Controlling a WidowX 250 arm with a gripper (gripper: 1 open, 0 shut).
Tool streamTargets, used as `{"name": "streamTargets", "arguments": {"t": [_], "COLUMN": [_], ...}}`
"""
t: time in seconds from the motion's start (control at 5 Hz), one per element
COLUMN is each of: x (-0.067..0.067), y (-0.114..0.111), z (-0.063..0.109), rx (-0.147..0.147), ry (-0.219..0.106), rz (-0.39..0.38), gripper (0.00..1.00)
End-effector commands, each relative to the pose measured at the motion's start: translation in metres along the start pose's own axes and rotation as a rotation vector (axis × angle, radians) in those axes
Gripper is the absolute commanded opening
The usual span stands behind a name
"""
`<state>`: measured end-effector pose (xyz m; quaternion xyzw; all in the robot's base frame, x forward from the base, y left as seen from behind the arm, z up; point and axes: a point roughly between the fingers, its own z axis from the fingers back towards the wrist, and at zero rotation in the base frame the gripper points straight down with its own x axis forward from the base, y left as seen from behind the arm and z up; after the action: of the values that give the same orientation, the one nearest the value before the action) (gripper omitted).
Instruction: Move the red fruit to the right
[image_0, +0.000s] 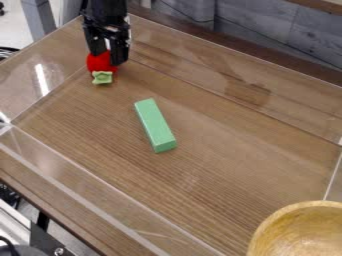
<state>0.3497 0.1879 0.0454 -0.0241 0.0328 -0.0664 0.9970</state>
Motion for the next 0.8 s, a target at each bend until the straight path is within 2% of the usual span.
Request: {"name": "streamTargets", "arguments": {"t": [0.0, 0.6], "x": [0.017, -0.012], "y": [0.004, 0.007], "z": [0.010, 0.004], "rx": [0.037, 0.003], "ry": [-0.044, -0.052], "rz": [-0.070, 0.100], "gripper": [1.00, 1.00]}}
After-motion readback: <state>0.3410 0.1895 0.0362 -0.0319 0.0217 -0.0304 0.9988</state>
